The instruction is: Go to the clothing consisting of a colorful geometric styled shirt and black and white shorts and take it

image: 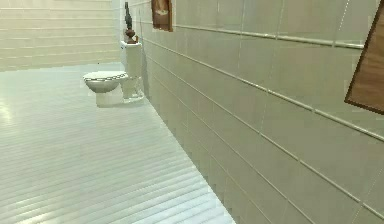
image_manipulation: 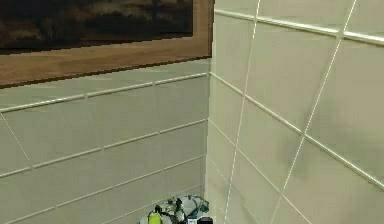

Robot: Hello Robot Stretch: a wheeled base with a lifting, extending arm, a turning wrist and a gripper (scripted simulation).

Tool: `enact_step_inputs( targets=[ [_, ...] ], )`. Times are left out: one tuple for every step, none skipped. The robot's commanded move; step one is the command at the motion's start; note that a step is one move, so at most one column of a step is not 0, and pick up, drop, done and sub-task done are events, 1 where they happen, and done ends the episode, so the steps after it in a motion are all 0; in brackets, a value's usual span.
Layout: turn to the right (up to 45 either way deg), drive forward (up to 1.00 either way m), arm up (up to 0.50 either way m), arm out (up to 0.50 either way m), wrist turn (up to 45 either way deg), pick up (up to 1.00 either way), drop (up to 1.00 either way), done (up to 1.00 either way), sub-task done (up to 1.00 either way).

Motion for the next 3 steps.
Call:
enact_step_inputs(
  targets=[
    [0.0, 0.0, -0.3, 0.0, 0.0, 0.0, 0.0, 0.0, 0.0],
    [0.0, 0.0, 0.0, 0.0, 0.0, 1.0, 0.0, 0.0, 0.0],
    [0.0, 0.0, 0.1, 0.0, 0.0, 0.0, 0.0, 0.0, 0.0]
  ],
)
